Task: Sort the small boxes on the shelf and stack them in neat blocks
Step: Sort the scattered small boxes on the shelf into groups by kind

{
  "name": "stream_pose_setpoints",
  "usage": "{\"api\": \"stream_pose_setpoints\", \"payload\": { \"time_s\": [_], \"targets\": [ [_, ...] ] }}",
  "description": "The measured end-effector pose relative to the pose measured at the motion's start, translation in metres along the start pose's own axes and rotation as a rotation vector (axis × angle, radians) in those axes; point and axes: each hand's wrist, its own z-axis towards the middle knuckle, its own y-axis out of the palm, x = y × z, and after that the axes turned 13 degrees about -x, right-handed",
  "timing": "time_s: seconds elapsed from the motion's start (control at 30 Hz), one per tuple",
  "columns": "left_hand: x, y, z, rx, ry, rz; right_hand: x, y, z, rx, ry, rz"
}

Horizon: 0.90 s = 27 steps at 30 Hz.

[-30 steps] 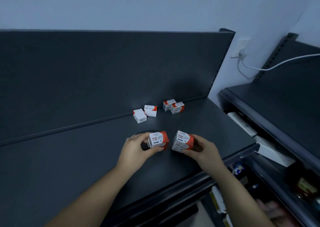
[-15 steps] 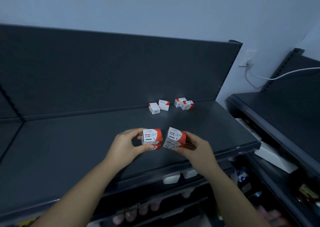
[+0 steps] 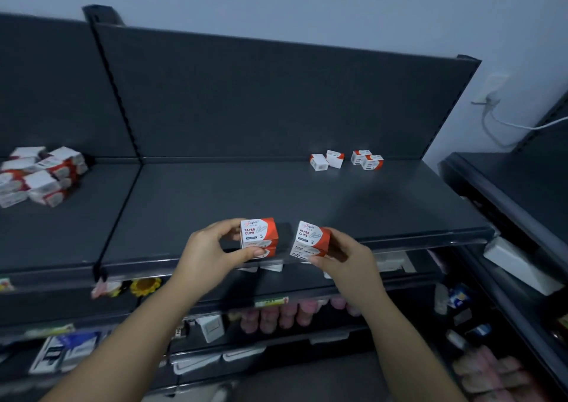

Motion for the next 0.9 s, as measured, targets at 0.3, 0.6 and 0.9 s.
{"api": "stream_pose_setpoints", "payload": {
  "time_s": [0.3, 0.6, 0.9],
  "targets": [
    [-0.038, -0.090, -0.035, 0.067, -0.006, 0.037, -0.040, 0.095, 0.029, -0.079, -0.048, -0.004],
    [-0.123, -0.234, -0.075, 0.098, -0.040, 0.070, -0.078, 0.246, 0.084, -0.100, -0.053, -0.008],
    [-0.210, -0.339, -0.113, 0.088, -0.121, 0.064, -0.099, 0.391, 0.107, -0.112, -0.005, -0.032]
  ]
}}
